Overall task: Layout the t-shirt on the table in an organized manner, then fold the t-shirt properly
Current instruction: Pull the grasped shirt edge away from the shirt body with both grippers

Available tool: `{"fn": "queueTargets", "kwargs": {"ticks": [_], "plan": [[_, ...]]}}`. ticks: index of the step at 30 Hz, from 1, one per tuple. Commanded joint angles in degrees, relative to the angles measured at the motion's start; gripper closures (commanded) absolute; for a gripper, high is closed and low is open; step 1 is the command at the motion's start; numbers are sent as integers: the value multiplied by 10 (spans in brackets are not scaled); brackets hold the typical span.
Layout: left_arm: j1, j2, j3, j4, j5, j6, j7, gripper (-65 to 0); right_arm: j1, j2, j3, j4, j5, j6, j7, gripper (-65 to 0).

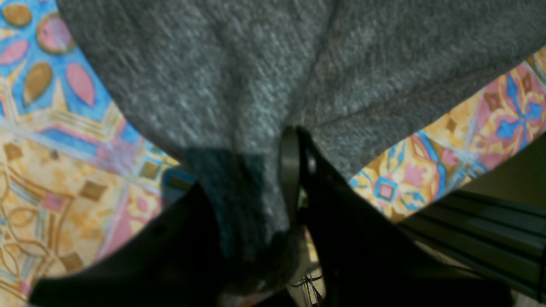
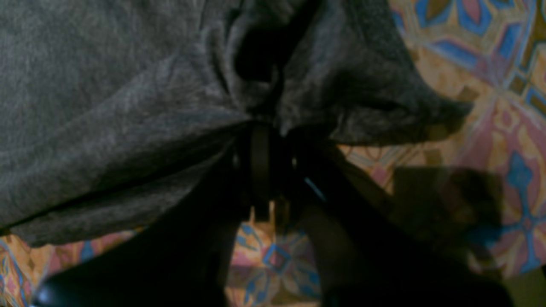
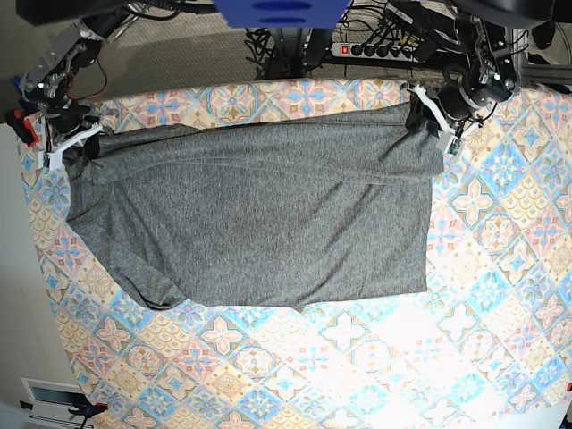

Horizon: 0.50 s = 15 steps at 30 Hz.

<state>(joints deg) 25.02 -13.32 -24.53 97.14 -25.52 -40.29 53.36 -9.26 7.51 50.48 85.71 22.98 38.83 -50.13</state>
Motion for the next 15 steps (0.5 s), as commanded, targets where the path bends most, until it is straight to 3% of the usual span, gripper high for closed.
{"fn": "queueTargets", "kwargs": {"ticks": [1, 8, 15], "plan": [[13, -5, -3, 9, 14, 3, 19, -64, -2, 12, 4, 11, 5, -3, 8, 0], [50, -5, -3, 70, 16, 3, 19, -64, -21, 11, 4, 11, 5, -3, 7, 0], [33, -4, -3, 38, 22, 3, 19, -69, -20, 10, 4, 8, 3, -3, 8, -2]]}}
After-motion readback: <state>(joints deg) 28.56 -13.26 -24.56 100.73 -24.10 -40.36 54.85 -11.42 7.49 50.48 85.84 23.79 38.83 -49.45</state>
